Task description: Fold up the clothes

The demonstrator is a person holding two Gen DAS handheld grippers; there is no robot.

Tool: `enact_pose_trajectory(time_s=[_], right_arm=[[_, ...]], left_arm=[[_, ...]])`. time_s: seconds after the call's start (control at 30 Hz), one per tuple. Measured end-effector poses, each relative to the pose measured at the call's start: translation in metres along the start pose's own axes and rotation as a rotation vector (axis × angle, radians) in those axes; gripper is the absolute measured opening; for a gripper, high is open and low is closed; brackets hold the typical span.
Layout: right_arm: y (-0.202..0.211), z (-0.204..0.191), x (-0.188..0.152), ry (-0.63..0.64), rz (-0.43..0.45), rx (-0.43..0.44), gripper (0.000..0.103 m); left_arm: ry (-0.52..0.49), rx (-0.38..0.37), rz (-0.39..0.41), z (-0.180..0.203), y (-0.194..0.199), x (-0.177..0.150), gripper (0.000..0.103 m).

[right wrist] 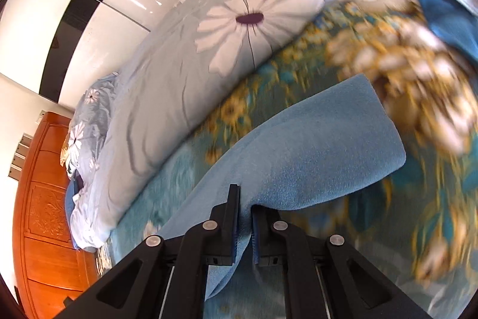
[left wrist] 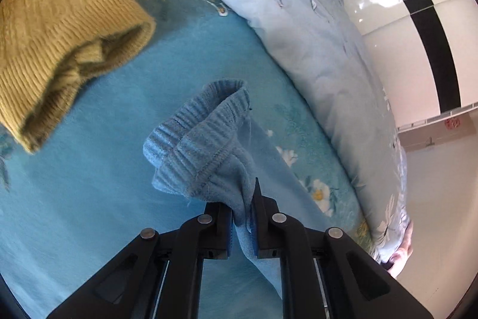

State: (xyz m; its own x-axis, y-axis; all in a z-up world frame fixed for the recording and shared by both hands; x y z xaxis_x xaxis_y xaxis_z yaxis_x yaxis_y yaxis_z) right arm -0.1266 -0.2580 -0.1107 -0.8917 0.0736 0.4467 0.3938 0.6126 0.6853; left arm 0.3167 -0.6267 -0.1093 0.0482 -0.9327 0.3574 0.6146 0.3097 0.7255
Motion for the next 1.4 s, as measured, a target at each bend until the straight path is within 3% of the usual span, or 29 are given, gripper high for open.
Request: enact_pose_trajectory(time_s=[0.17,0.2,0.33,0.53,0.6,0.7,0.77,0.93,1.1,1.23,1.4], right_arm=[[0.023,0.000,-0.060,-0.007,-0.049,-0.044,0.007],[0.025,0.003,-0.071,-0.006,-0.061,-0.058,0.007],[0.023,0.016,-0.099,-0.038,-0.092,-0.100,0.007],[0.019,0.028,-0.108,-0.086,-0.090,-0.128,0.008],[0.021,0.028,-0.108,-0.083,-0.083,-0.132,0.010],[0.028,0.028,-0.106,-0.090,-0.064,-0.142,0.012],[0.035,0.030,-0.105,-0.093,-0.049,-0.161,0.019],[0.062,0.059,-0.090,-0.123,0.002,-0.200,0.036],[0.067,0.095,-0.077,-0.204,0.050,-0.224,0.036],[0.058,0.104,-0.069,-0.255,0.064,-0.179,0.038],[0.049,0.103,-0.059,-0.278,0.087,-0.132,0.037]], left_arm=[[-0.071,0.065,-0.046,-0.038,0.012,0.014,0.010],[0.042,0.143,0.031,-0.049,0.010,0.018,0.010],[0.049,0.161,-0.004,-0.069,0.003,0.011,0.010],[-0.044,0.182,-0.053,-0.064,-0.004,0.000,0.011],[-0.074,0.189,-0.071,-0.060,0.000,-0.007,0.016],[-0.143,0.201,-0.106,-0.053,0.011,-0.022,0.039],[-0.223,0.192,-0.122,-0.038,0.017,-0.032,0.057],[-0.424,0.126,-0.169,0.011,0.014,-0.064,0.077],[-0.494,0.041,-0.227,0.060,-0.017,-0.086,0.078],[-0.520,0.002,-0.237,0.093,-0.043,-0.097,0.078],[-0.539,-0.042,-0.260,0.129,-0.043,-0.116,0.078]])
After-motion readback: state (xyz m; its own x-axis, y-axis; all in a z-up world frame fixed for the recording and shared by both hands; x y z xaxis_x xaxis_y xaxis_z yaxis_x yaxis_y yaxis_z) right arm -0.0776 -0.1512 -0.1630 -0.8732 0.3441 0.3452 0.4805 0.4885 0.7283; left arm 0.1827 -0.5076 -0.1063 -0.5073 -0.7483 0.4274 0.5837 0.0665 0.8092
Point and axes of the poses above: each gripper's, at about its wrist camera, not at the fingertips, and y roughly against the way its jaws point, z to its right, x to its top, the point moved 8 cm from there along -y, roughly the way its jaws point, and after that the axes turned 12 degrees about z, right-handed, at the moved point
